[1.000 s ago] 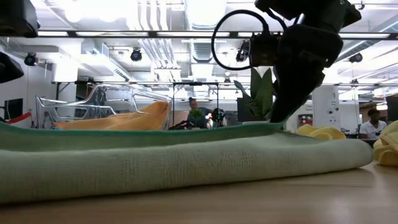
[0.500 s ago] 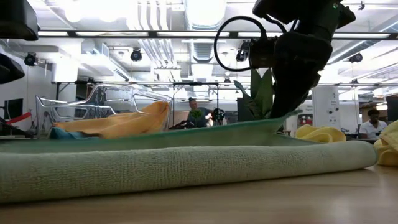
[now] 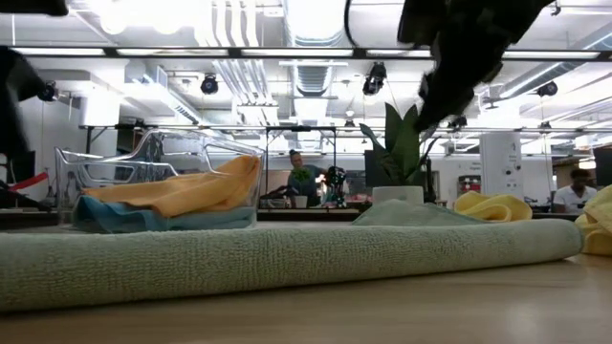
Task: Fold microfiber towels
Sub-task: Fold the green microfiber cloth
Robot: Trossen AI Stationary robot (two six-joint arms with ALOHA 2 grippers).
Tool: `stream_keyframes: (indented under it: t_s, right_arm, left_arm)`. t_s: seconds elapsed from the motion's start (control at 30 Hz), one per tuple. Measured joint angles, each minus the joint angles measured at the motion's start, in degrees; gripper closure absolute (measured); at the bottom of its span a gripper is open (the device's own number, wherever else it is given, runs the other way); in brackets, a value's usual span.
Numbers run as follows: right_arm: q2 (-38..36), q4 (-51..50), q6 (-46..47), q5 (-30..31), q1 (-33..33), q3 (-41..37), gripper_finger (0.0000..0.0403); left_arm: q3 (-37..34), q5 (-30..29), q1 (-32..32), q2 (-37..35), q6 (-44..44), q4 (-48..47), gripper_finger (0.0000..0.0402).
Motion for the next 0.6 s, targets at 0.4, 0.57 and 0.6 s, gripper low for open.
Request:
stream_keyframes:
  t_s: [0.4,0.57,0.6]
  right_arm:
    - [4.49,10.53,-12.56,5.33,1.63,-4.02,0.0281]
    - [6.19,10.56,-11.86,4.88,-1.25,-4.24,0.0255]
    - [6.34,10.58,-12.15,4.86,-1.75,-4.28,0.0248]
  left_arm:
    - [-3.38,4.77,0.11,1.90,5.24,0.41,0.0220]
    - [-4.35,8.72,0.09,1.88,5.42,-2.75,0.0220]
    - [-4.79,9.06,0.09,1.88,5.42,-2.74,0.0220]
